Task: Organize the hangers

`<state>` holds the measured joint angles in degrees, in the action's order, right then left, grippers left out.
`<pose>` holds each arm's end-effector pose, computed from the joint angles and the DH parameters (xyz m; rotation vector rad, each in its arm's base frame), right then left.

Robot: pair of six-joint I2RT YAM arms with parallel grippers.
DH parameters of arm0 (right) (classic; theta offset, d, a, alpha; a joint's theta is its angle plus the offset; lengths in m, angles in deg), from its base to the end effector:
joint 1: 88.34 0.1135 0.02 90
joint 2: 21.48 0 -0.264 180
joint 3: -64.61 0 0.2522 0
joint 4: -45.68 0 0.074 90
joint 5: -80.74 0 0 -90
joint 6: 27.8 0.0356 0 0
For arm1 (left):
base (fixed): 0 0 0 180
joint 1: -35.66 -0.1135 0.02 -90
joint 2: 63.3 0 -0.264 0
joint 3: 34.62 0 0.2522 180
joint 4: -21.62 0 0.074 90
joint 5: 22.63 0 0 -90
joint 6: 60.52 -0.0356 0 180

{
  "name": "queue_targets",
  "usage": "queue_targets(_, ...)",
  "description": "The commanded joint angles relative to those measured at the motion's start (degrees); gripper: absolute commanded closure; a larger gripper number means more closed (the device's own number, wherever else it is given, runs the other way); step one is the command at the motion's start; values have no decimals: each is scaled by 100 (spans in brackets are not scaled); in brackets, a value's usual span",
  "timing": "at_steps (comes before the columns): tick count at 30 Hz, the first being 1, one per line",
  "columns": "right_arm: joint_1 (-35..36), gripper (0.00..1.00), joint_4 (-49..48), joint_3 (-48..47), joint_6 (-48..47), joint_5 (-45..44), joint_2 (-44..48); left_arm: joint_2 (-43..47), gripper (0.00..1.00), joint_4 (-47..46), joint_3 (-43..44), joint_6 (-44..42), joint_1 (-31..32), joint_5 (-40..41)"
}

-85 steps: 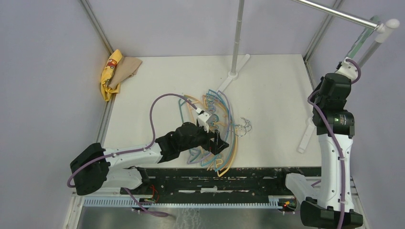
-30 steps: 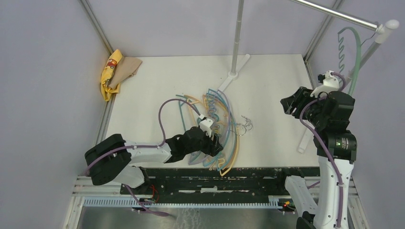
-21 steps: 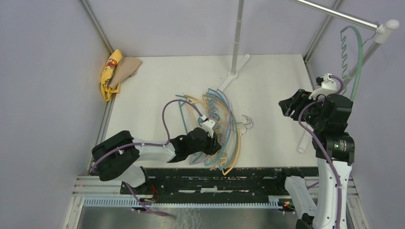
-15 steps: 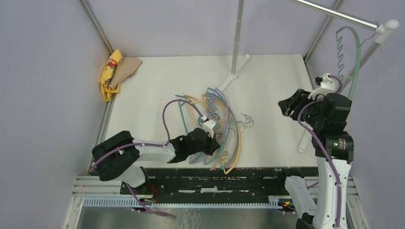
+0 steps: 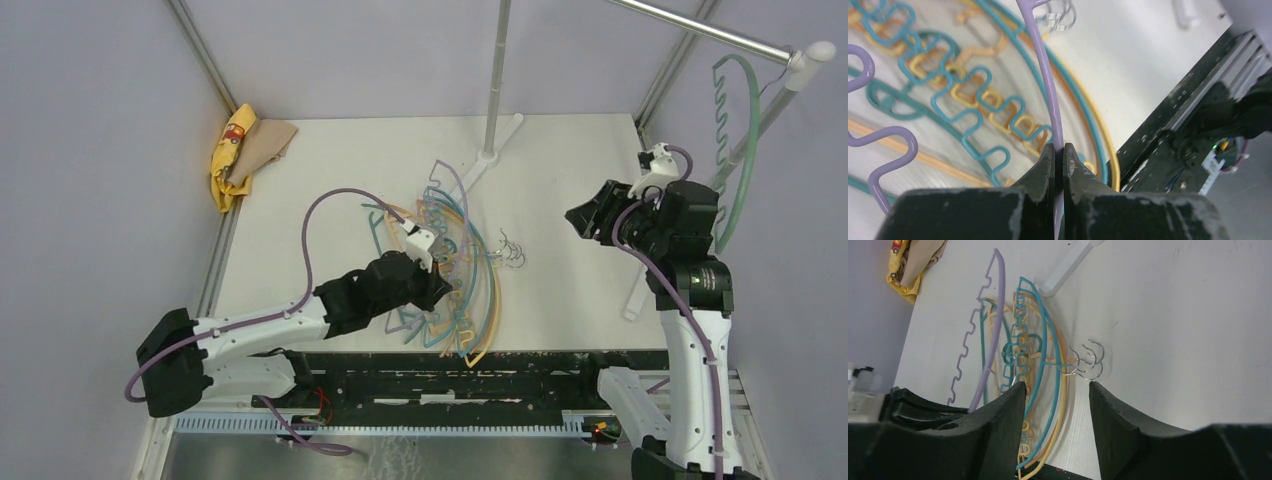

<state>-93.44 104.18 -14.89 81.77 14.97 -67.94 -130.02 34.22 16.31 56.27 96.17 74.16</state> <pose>0.1464 0.0016 0.3966 0.1627 2.0150 0.5859 0.1290 -0.2195 0.2354 0.5544 2.0932 -0.7977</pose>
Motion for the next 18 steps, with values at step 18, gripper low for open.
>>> queue_targets(18,3202,43,-1335,-3,571,-1666,-531,-1049,97,-1413,2462,560,-656,354)
